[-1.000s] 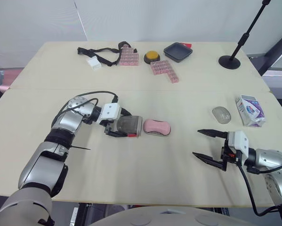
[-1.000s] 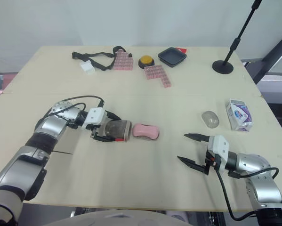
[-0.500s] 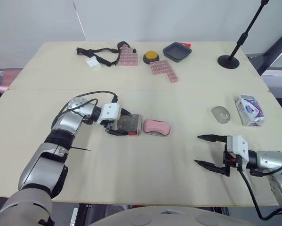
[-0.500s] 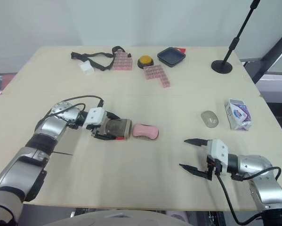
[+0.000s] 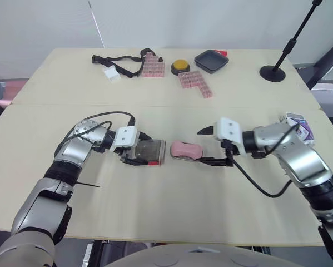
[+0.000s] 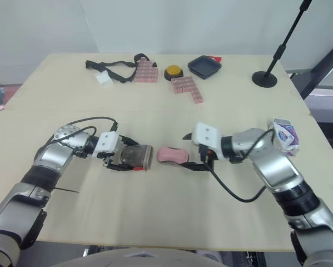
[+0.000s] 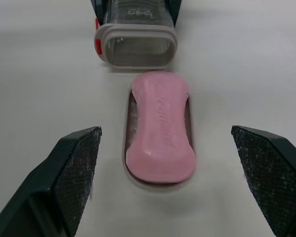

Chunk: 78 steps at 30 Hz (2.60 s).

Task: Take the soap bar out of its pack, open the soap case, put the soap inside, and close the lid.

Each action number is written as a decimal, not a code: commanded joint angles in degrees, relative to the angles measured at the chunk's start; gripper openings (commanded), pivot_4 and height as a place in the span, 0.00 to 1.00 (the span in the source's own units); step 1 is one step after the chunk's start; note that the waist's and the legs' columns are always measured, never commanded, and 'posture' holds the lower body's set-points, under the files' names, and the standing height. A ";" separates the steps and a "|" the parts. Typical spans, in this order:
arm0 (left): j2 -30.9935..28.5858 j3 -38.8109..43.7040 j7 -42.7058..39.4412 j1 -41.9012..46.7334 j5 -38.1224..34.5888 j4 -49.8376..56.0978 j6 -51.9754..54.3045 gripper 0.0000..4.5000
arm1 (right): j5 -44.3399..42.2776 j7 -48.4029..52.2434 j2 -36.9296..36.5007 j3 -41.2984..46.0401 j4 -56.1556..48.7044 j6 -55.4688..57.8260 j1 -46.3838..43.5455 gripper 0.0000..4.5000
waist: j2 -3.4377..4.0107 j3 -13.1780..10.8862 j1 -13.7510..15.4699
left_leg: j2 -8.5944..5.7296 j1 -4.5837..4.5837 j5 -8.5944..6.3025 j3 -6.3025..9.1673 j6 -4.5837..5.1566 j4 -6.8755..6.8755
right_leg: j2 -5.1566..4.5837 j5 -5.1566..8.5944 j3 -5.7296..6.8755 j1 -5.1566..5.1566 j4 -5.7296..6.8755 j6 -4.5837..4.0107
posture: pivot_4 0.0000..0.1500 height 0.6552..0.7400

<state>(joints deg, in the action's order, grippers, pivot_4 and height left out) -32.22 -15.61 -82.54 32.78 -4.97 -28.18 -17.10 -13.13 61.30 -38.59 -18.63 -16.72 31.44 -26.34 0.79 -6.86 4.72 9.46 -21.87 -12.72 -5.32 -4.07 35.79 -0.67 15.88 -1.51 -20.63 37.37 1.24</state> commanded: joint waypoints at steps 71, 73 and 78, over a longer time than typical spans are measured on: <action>7.54 0.07 7.01 -1.08 -2.67 9.59 5.86 0.77 | 10.94 9.09 -5.12 -11.93 1.06 6.11 -15.00 0.56 | -0.01 0.00 -0.03 | 0.05 -0.12 0.04 -0.02 -0.06 0.07 | 0.04 0.00 -0.03 -0.12 0.14 0.00 | 1.00 1.00; 7.78 -0.12 6.93 -0.81 -2.69 9.71 6.22 0.77 | 11.43 8.93 -4.73 -12.15 1.00 6.24 -15.29 0.56 | -0.01 0.00 -0.05 | 0.05 -0.12 0.04 -0.03 -0.06 0.08 | 0.04 0.00 -0.03 -0.13 0.15 0.00 | 1.00 1.00; 8.33 -0.48 6.89 -0.18 -2.36 9.24 6.58 0.77 | 12.20 8.51 -3.76 -11.95 0.80 6.33 -15.92 0.56 | -0.01 0.00 0.03 | 0.05 -0.13 0.04 -0.03 -0.06 0.09 | 0.04 0.00 -0.04 -0.13 0.16 0.00 | 1.00 1.00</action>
<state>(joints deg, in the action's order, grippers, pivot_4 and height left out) -23.90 -16.55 -75.58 31.19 -6.51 -20.72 -10.37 -1.45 69.97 -42.43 -31.19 -14.28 37.73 -40.73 0.78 -6.87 4.75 9.51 -22.00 -12.68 -5.35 -4.12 35.88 -0.63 15.88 -1.54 -20.76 37.53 1.24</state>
